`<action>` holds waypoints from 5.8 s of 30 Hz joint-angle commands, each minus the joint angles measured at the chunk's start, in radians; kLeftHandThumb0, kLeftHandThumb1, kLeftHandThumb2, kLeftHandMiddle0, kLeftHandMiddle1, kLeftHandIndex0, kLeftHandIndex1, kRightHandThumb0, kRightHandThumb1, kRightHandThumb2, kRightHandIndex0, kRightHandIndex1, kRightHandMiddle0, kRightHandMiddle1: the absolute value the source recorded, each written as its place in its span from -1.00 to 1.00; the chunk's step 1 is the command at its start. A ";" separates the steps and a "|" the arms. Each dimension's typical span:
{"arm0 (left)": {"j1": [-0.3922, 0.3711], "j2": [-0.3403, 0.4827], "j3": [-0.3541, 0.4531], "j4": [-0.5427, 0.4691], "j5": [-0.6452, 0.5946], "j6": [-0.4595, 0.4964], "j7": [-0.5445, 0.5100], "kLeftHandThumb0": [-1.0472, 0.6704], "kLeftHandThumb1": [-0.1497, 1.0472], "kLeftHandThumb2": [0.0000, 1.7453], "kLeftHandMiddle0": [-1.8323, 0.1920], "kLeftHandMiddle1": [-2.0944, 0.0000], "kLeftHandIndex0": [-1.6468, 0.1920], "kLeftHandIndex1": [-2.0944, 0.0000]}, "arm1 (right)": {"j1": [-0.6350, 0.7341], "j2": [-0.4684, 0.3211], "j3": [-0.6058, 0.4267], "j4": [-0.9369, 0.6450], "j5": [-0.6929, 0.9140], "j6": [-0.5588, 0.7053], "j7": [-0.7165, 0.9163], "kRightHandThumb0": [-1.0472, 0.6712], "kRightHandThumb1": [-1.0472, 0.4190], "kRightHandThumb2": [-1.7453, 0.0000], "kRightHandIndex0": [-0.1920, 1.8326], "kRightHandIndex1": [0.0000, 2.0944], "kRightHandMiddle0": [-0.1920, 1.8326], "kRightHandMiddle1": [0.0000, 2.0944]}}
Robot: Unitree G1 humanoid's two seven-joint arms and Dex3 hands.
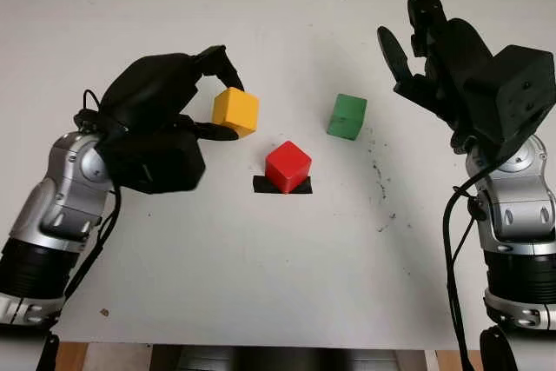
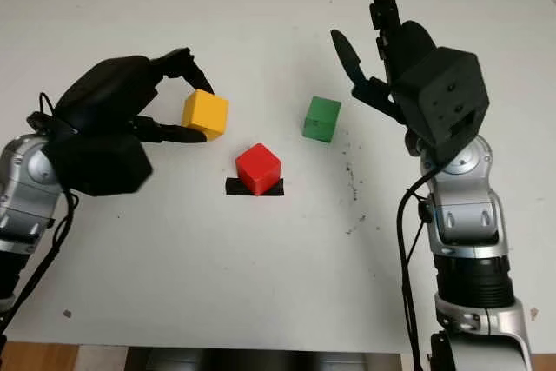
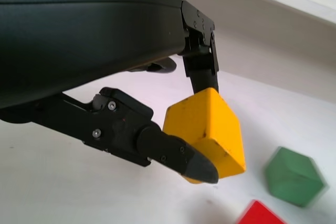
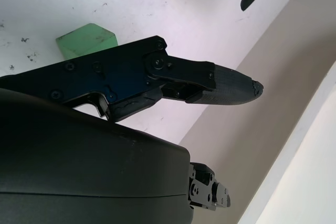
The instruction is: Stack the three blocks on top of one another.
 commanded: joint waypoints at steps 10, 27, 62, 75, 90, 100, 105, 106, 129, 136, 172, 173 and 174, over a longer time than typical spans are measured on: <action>-0.268 0.064 0.000 -0.021 -0.150 0.086 -0.310 -0.40 0.99 -0.91 0.47 0.94 0.31 -0.32 | -0.009 -0.002 0.027 -0.019 -0.035 -0.003 -0.015 -0.57 -1.00 0.38 -0.97 -0.97 -0.92 -0.98; -0.267 -0.089 -0.049 0.256 -0.303 0.013 -0.412 -0.40 0.99 -0.93 0.58 0.99 0.36 -0.43 | 0.016 -0.010 0.028 -0.041 -0.054 -0.004 -0.014 -0.58 -1.00 0.39 -0.96 -0.97 -0.89 -0.98; -0.276 -0.158 -0.132 0.428 -0.213 -0.158 -0.418 -0.47 1.00 -0.93 0.80 0.95 0.46 -0.61 | 0.016 -0.023 0.032 -0.047 -0.078 -0.047 -0.004 -0.59 -1.00 0.40 -0.94 -0.95 -0.88 -1.00; -0.280 -0.154 -0.139 0.419 -0.158 -0.154 -0.387 -0.47 1.00 -0.90 0.80 0.95 0.49 -0.64 | 0.028 -0.020 0.031 -0.057 -0.069 -0.047 -0.008 -0.61 -1.00 0.43 -0.95 -0.95 -0.87 -1.00; -0.267 -0.133 -0.163 0.389 -0.058 -0.409 -0.300 -0.42 1.00 -0.92 0.78 0.95 0.46 -0.44 | 0.036 -0.016 0.031 -0.073 -0.073 -0.032 -0.006 -0.59 -1.00 0.43 -0.94 -0.95 -0.85 -1.00; -0.273 -0.112 -0.180 0.381 -0.057 -0.446 -0.324 -0.41 1.00 -0.92 0.77 0.95 0.42 -0.38 | 0.039 -0.015 0.035 -0.087 -0.076 -0.013 -0.005 -0.59 -1.00 0.43 -0.94 -0.95 -0.86 -1.00; -0.282 -0.102 -0.185 0.391 -0.035 -0.464 -0.318 -0.39 1.00 -0.91 0.77 0.95 0.43 -0.37 | 0.040 -0.016 0.036 -0.091 -0.080 -0.007 -0.005 -0.59 -1.00 0.42 -0.94 -0.95 -0.85 -1.00; -0.285 -0.100 -0.186 0.394 -0.027 -0.471 -0.313 -0.39 1.00 -0.91 0.77 0.95 0.43 -0.37 | 0.040 -0.014 0.036 -0.093 -0.079 -0.005 -0.006 -0.59 -1.00 0.42 -0.94 -0.95 -0.85 -1.00; -0.333 -0.135 -0.198 0.487 0.009 -0.511 -0.253 -0.42 1.00 -0.88 0.75 0.95 0.53 -0.60 | 0.040 -0.010 0.041 -0.092 -0.087 -0.003 -0.010 -0.61 -1.00 0.42 -0.94 -0.95 -0.85 -1.00; -0.344 -0.135 -0.202 0.503 0.012 -0.517 -0.249 -0.42 1.00 -0.90 0.75 0.95 0.50 -0.57 | 0.040 -0.008 0.043 -0.091 -0.086 -0.002 -0.012 -0.61 -1.00 0.42 -0.94 -0.95 -0.86 -1.00; -0.318 -0.080 -0.215 0.406 -0.028 -0.489 -0.389 -0.80 0.82 -0.94 1.00 1.00 0.98 0.99 | 0.054 -0.010 0.040 -0.097 -0.072 0.005 0.005 -0.60 -1.00 0.41 -0.95 -0.95 -0.89 -1.00; -0.312 -0.077 -0.211 0.398 -0.038 -0.481 -0.394 -0.84 0.80 -0.95 1.00 1.00 0.99 1.00 | 0.055 -0.009 0.038 -0.098 -0.067 0.006 0.008 -0.60 -1.00 0.42 -0.96 -0.96 -0.90 -1.00; -0.307 -0.074 -0.207 0.389 -0.051 -0.466 -0.403 -0.86 0.79 -0.95 1.00 1.00 1.00 1.00 | 0.057 -0.008 0.035 -0.098 -0.062 0.005 0.010 -0.60 -1.00 0.43 -0.97 -0.96 -0.90 -1.00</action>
